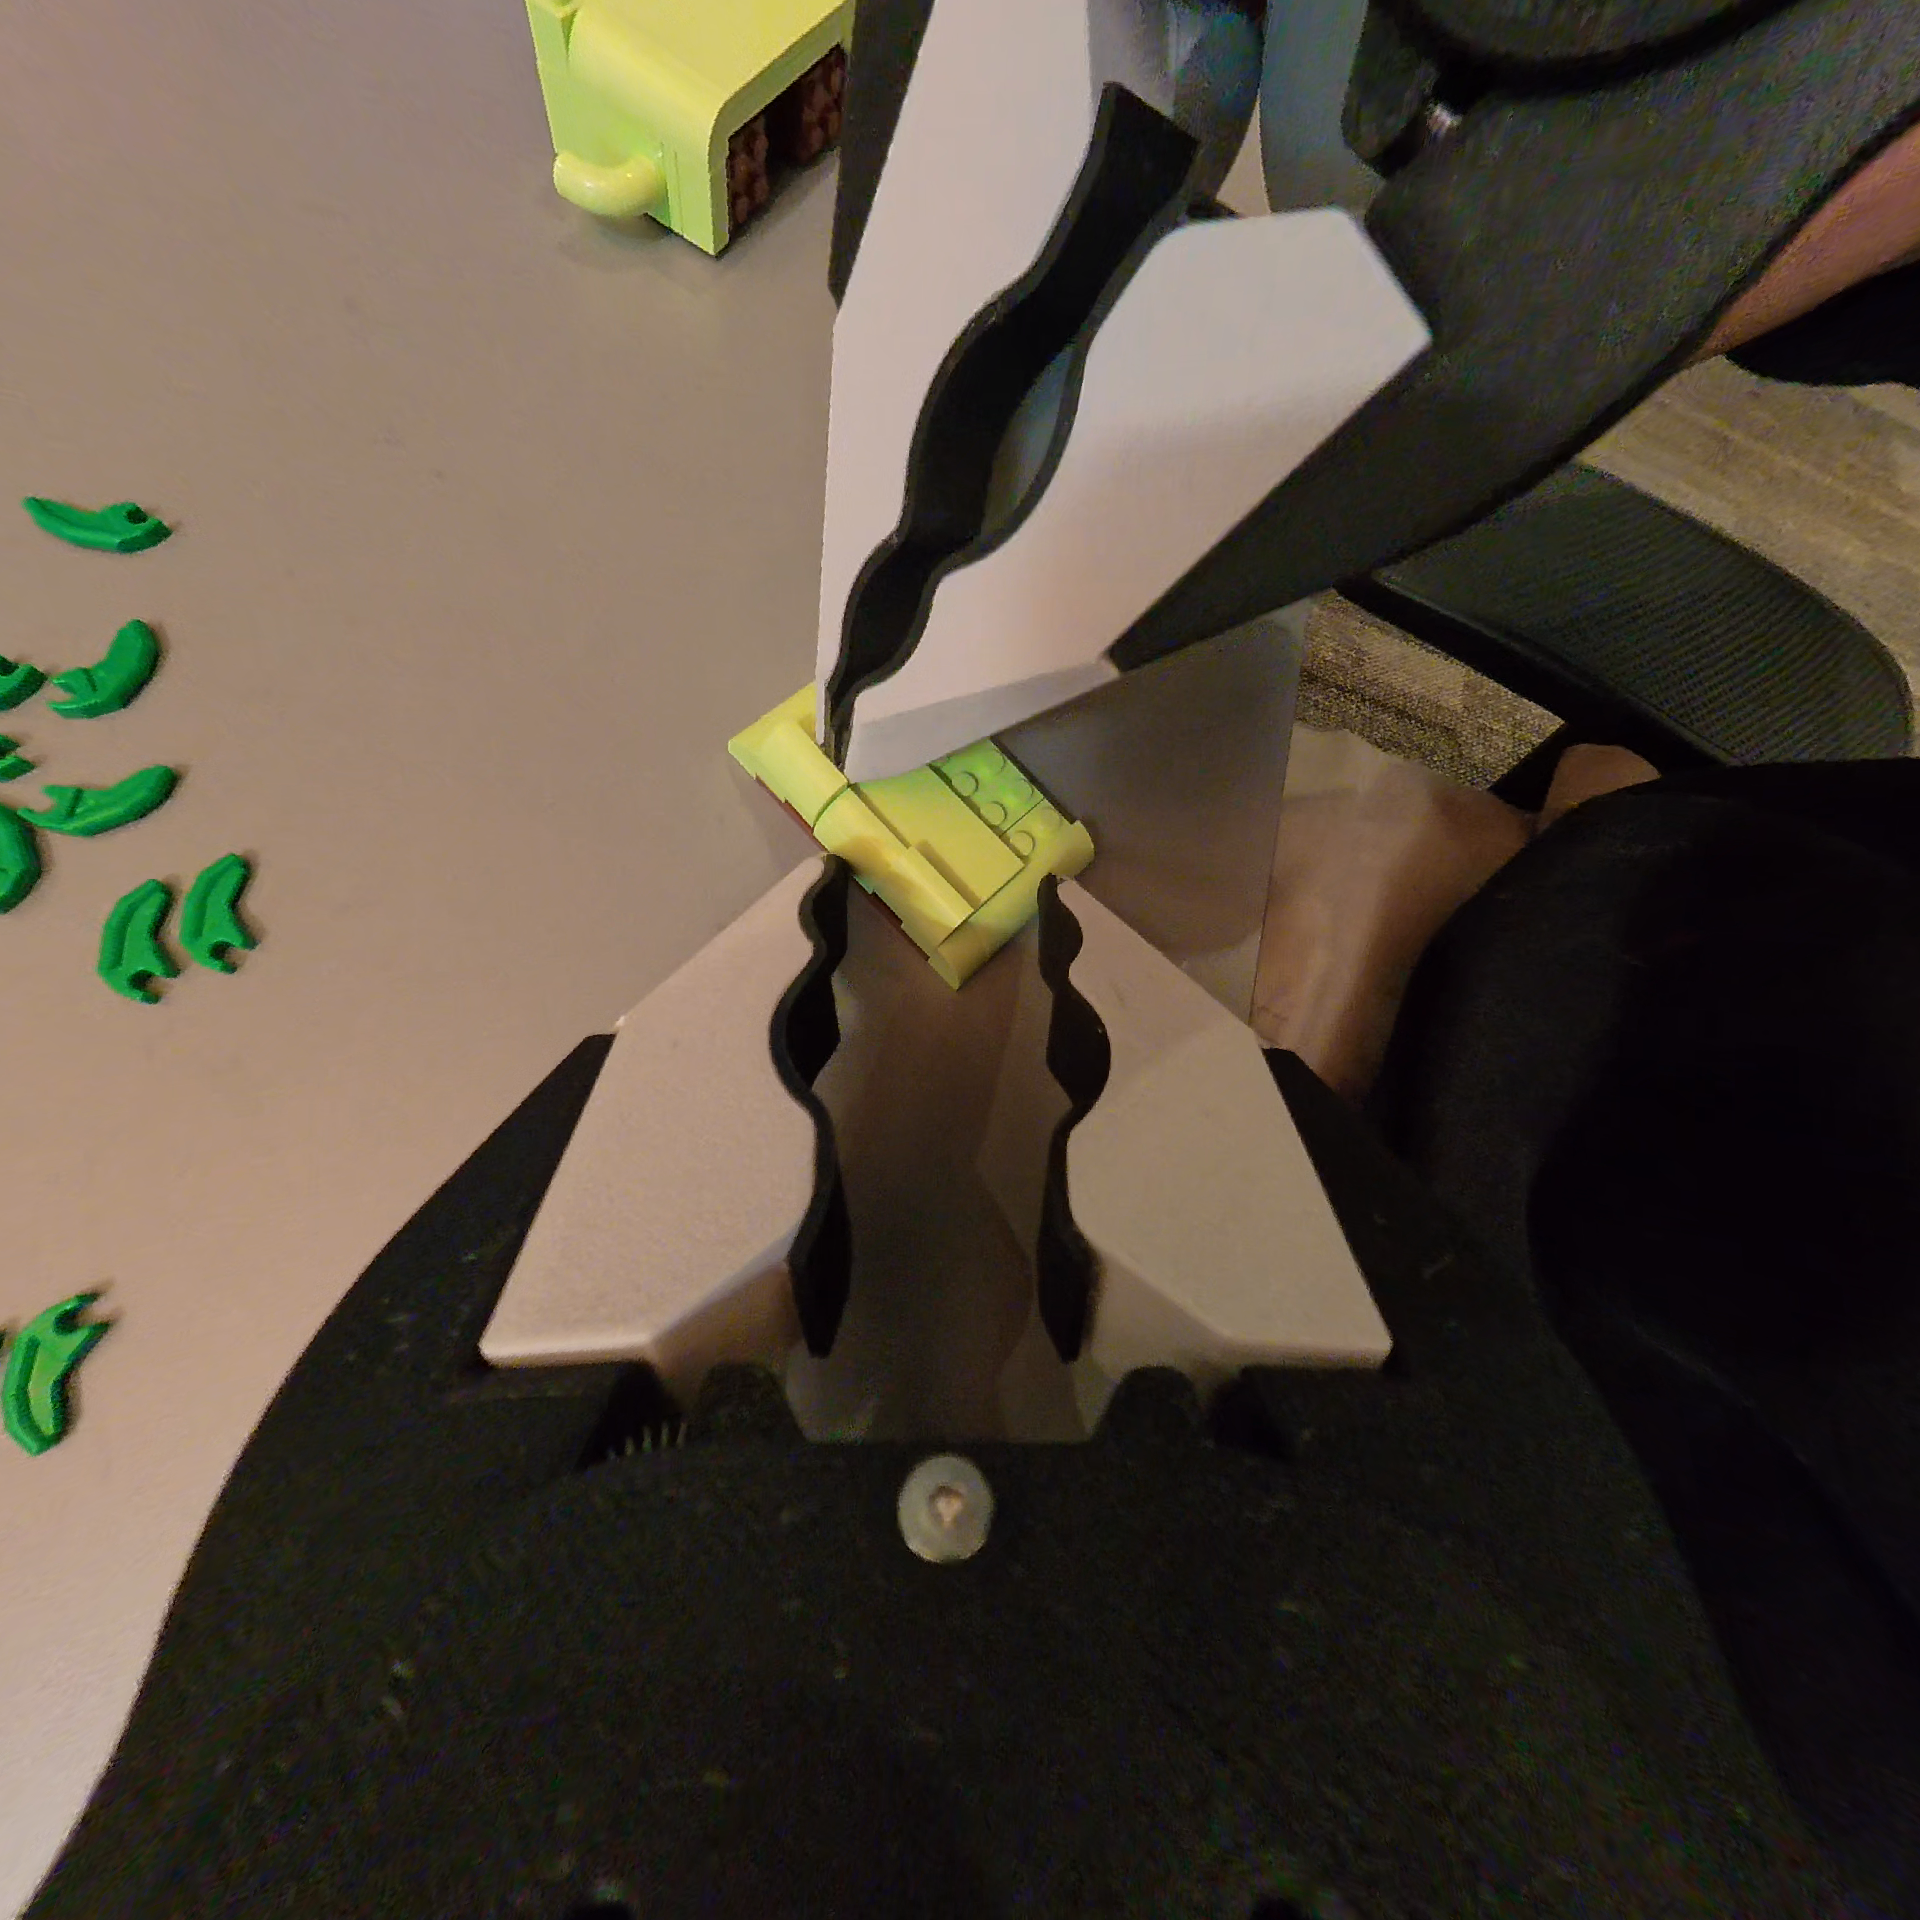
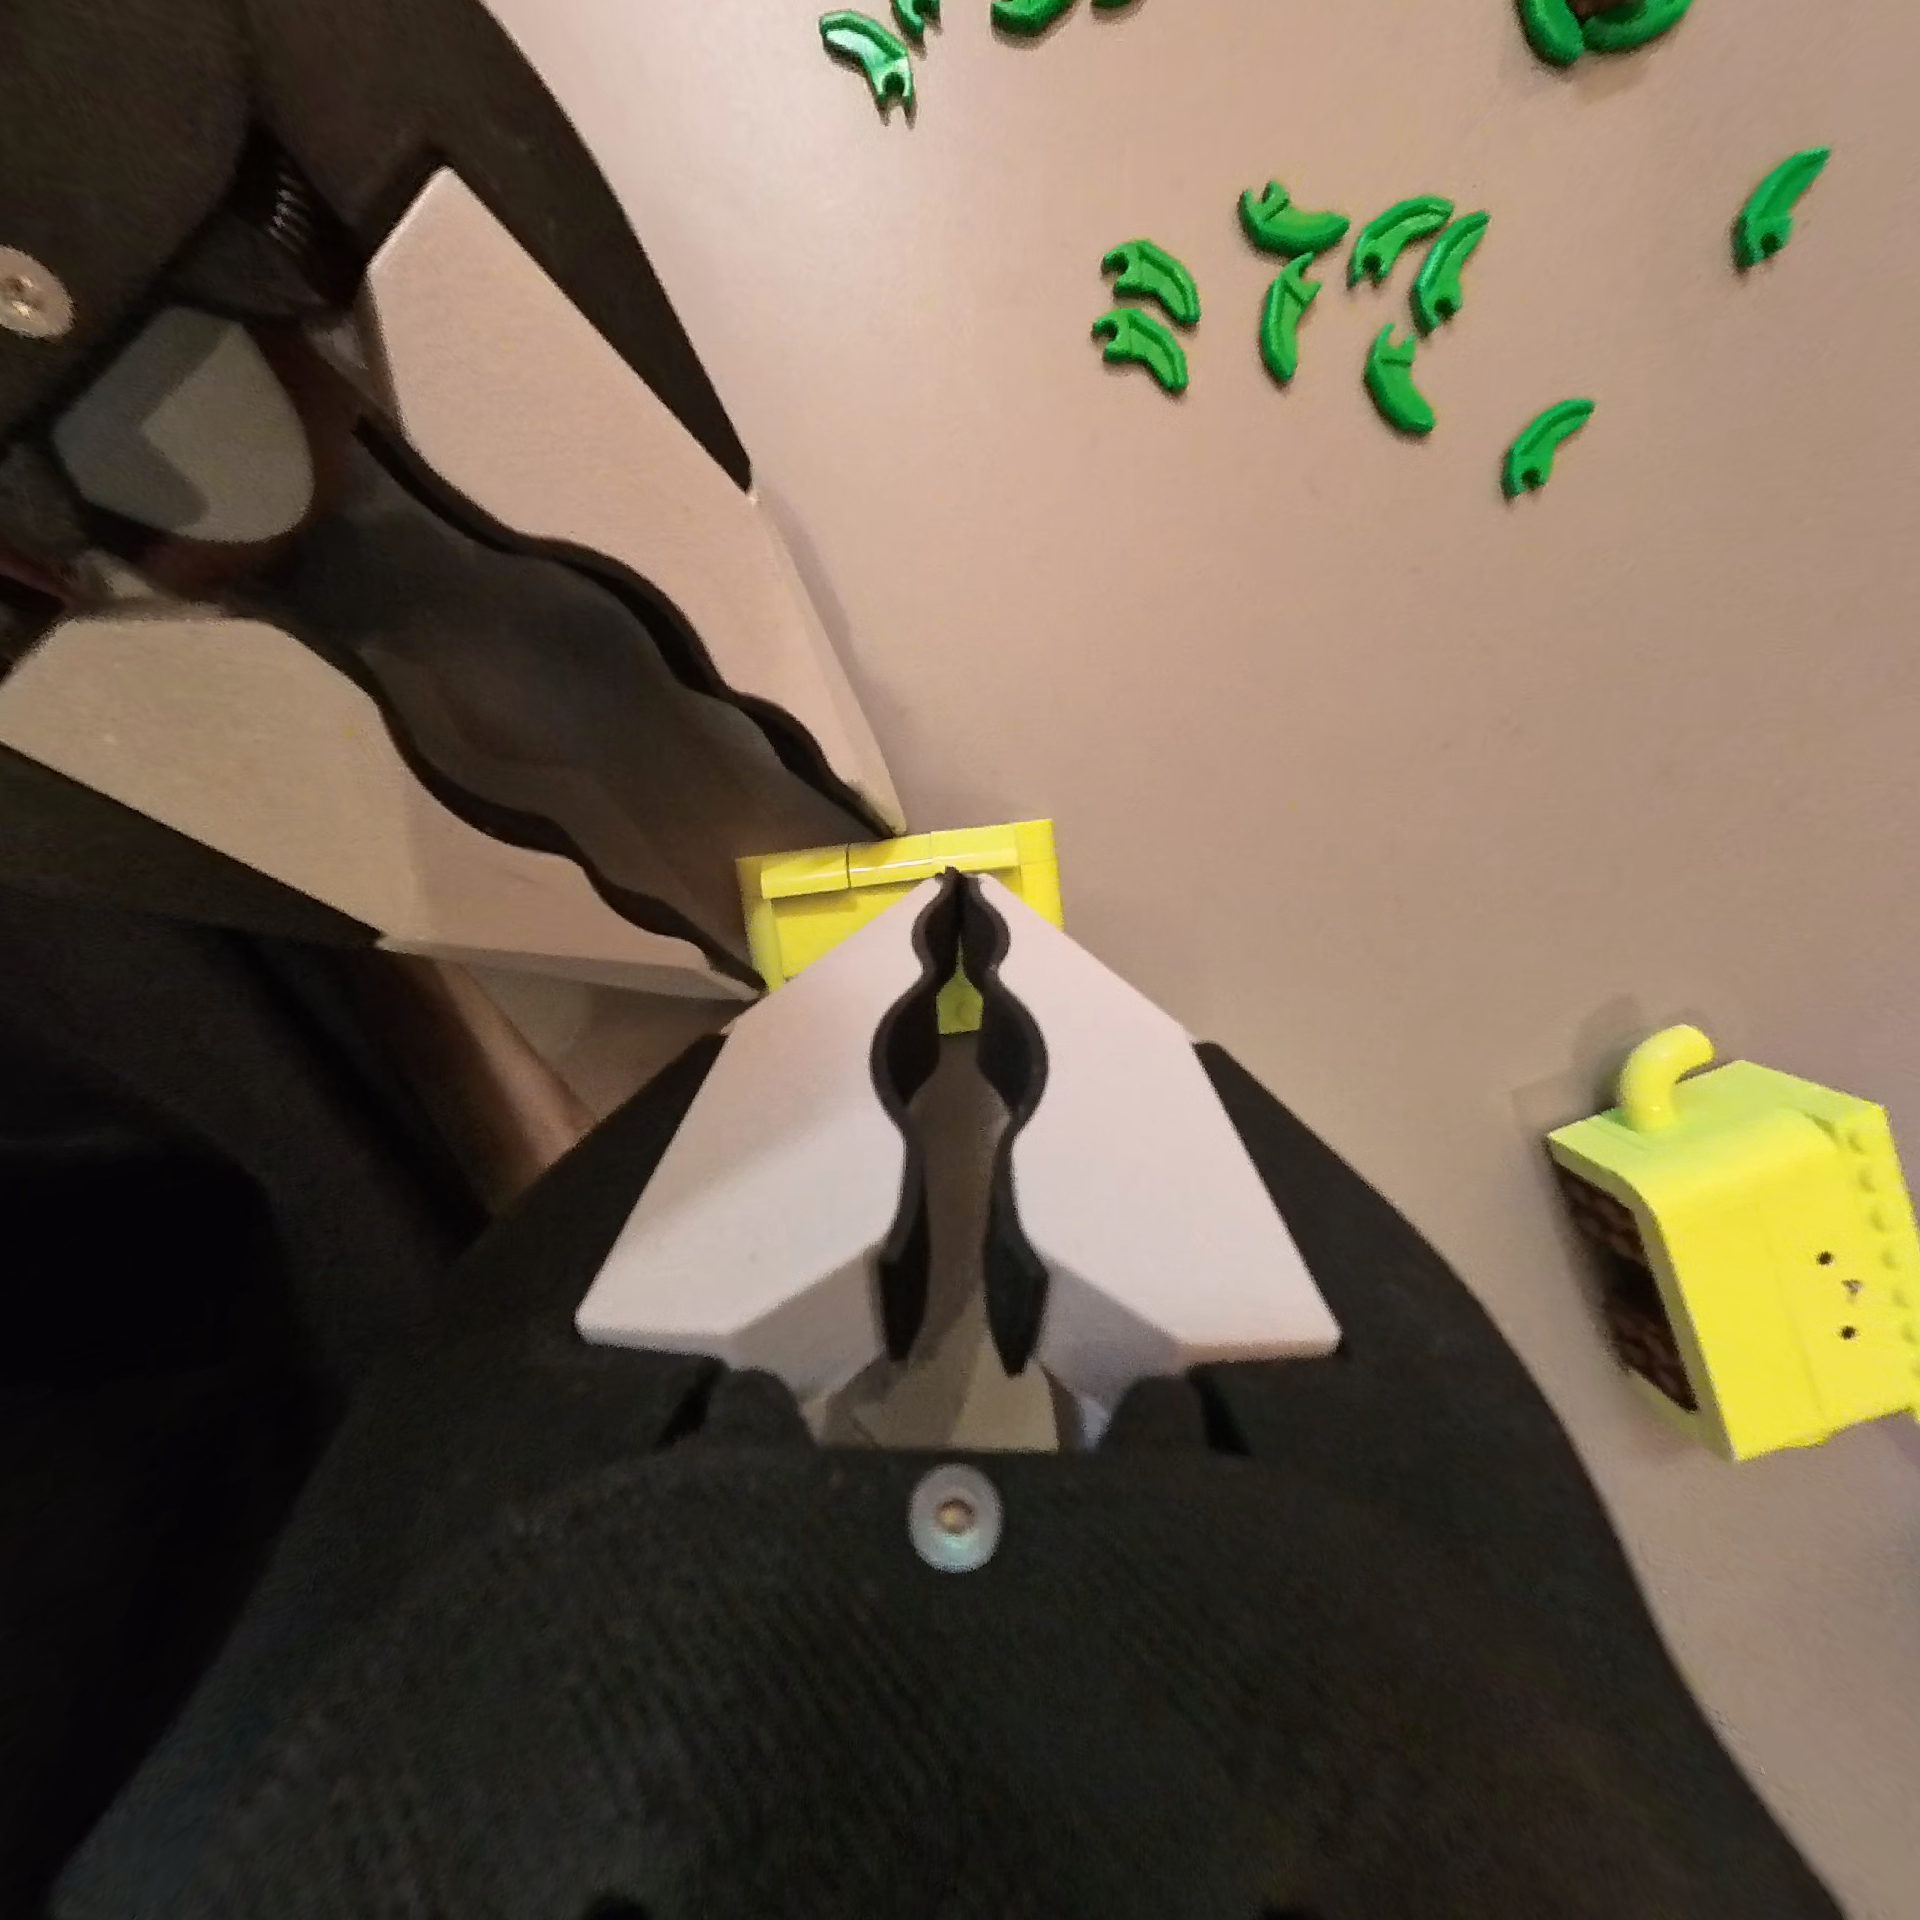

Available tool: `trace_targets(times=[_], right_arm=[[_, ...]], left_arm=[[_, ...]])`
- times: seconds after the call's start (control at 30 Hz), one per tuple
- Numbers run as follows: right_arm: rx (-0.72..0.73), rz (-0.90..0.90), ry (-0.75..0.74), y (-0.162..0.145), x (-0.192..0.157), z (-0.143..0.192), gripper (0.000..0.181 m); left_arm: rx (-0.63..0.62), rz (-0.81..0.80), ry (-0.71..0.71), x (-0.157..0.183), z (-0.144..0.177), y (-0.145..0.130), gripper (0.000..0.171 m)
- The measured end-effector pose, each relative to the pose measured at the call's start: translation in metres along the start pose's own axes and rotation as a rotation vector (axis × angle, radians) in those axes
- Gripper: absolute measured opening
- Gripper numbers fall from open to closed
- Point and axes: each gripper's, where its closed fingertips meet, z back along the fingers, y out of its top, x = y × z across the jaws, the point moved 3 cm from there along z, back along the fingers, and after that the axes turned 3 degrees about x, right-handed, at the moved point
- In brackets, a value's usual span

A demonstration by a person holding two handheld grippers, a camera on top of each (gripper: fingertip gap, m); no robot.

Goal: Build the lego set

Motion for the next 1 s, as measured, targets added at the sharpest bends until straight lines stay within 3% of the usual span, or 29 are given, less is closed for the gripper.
trace_targets(times=[0.33,0.63,1.0], right_arm=[[0.231,-0.056,0.085,-0.006,-0.001,0.003,0.0],[0.207,0.031,0.1,-0.01,-0.015,0.005,0.0],[0.169,0.017,0.08,-0.011,-0.019,0.003,0.0]], left_arm=[[-0.004,0.02,-0.011,-0.001,0.0,0.0,0.035],[-0.004,0.022,-0.013,-0.001,-0.001,0.0,0.035],[-0.005,0.019,-0.011,-0.001,-0.001,-0.001,0.035]])
